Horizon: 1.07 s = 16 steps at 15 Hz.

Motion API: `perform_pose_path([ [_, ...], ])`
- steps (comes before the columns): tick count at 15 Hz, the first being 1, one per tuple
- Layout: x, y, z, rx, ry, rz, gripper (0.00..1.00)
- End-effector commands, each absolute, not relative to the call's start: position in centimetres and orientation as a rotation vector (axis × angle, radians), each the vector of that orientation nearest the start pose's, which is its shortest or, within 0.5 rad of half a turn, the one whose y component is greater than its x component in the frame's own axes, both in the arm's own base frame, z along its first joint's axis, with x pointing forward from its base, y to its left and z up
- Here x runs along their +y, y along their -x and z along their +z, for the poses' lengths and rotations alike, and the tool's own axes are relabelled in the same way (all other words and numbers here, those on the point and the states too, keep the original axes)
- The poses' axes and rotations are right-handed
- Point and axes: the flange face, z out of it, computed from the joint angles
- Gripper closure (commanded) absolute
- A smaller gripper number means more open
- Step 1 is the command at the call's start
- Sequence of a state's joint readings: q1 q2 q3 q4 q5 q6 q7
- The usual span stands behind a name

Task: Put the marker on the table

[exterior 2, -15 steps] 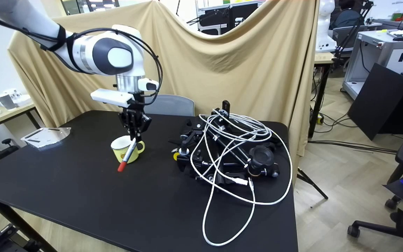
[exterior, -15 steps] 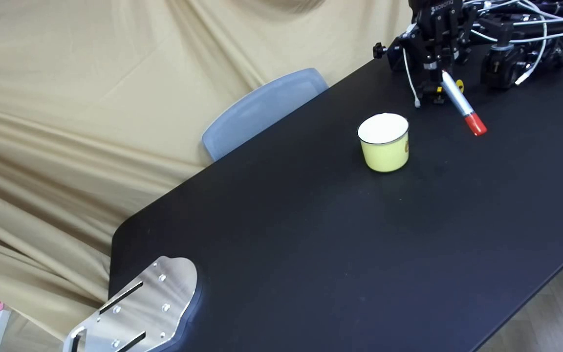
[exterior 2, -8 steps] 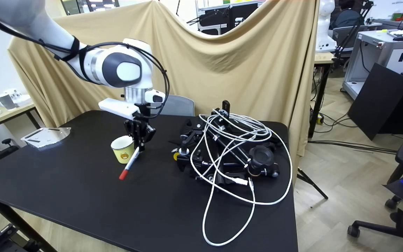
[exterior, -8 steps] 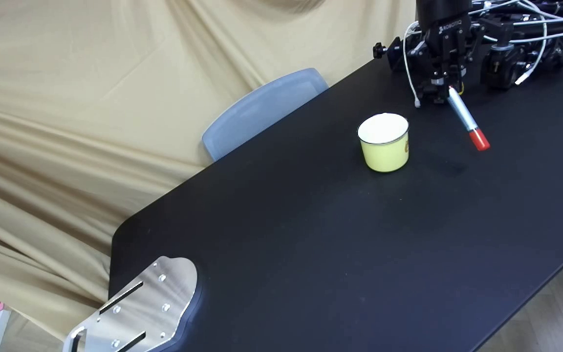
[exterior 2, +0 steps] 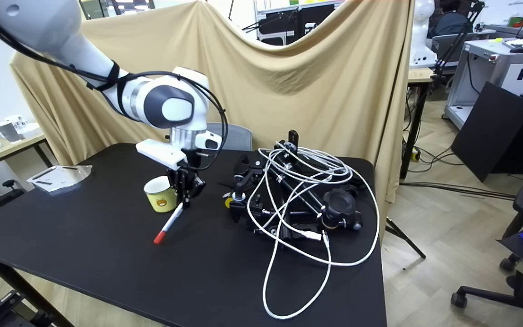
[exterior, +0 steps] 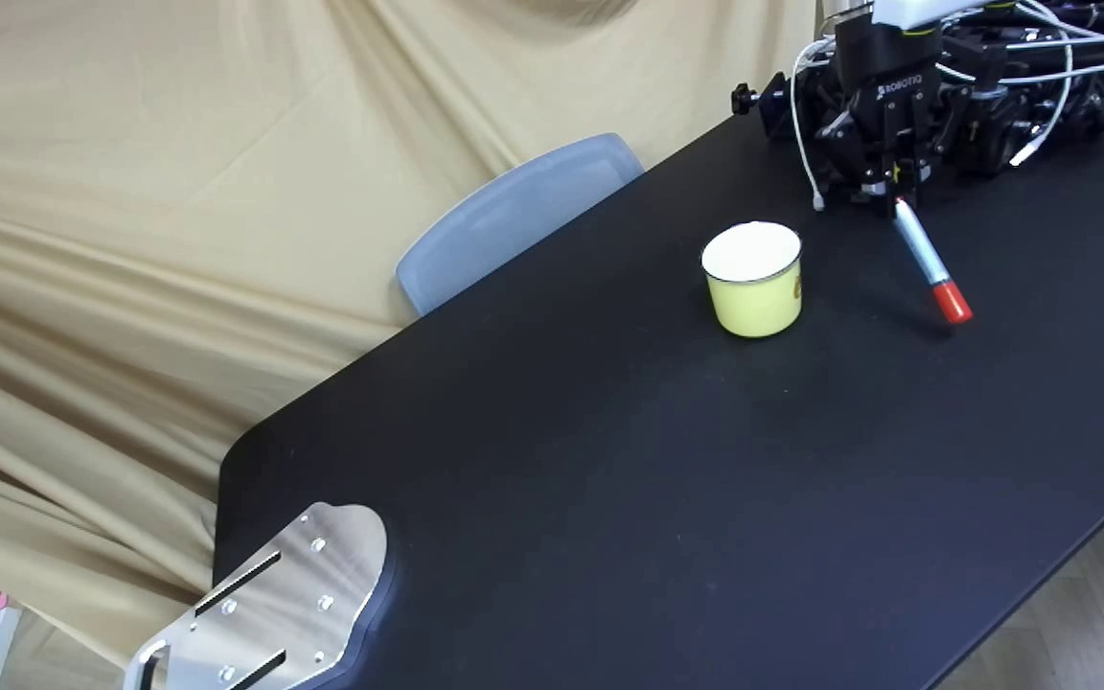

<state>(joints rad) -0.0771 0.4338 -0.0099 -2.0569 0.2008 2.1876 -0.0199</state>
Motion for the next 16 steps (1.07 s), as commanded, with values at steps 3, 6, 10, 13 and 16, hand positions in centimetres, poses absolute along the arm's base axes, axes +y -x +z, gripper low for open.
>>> perform_pose_path([
  [3,-4.7,-56.5,18.8,0.348,2.92,0.417,0.94],
  [6,-4.5,-56.9,18.1,0.357,2.916,0.394,0.94],
  [10,-4.3,-57.3,17.4,0.357,2.916,0.389,0.85],
  [13,-4.2,-57.5,17.1,0.348,2.92,0.391,0.47],
  [16,-3.7,-57.6,17.2,0.334,2.934,0.381,0.25],
])
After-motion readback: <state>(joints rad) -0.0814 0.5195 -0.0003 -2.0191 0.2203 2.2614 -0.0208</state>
